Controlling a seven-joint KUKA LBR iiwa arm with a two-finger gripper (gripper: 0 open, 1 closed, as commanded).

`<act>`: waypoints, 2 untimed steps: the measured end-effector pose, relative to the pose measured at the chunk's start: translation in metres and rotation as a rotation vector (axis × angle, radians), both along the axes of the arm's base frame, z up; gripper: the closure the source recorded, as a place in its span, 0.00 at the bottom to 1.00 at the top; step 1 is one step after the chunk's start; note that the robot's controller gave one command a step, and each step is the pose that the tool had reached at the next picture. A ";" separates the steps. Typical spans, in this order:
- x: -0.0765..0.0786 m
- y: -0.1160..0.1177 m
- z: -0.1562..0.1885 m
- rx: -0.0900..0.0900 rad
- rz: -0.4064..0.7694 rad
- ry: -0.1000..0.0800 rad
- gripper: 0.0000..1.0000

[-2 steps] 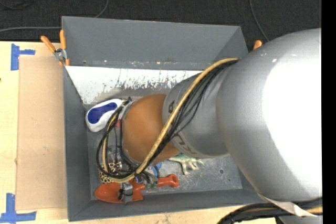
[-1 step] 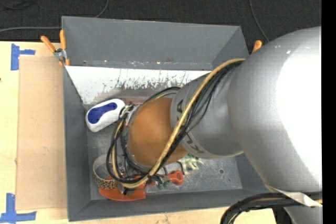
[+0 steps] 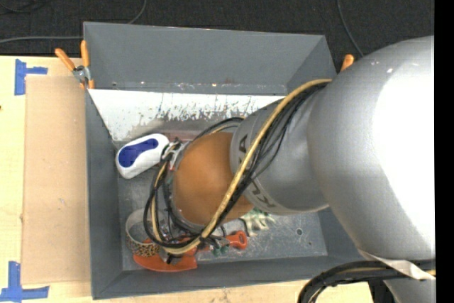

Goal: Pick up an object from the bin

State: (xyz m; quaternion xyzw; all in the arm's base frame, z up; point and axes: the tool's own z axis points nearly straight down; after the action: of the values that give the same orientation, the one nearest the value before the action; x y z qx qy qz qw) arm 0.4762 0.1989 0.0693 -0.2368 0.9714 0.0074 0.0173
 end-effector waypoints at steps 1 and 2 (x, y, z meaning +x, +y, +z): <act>0.002 -0.001 0.000 0.000 0.017 0.000 1.00; 0.022 -0.003 0.002 -0.009 0.338 -0.007 1.00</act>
Offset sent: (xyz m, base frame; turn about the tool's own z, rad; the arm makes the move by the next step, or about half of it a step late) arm 0.0219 -0.0036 0.0025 -0.3448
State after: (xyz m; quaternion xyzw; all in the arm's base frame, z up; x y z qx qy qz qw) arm 0.4979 0.1955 0.0712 -0.3971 0.9176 0.0052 0.0179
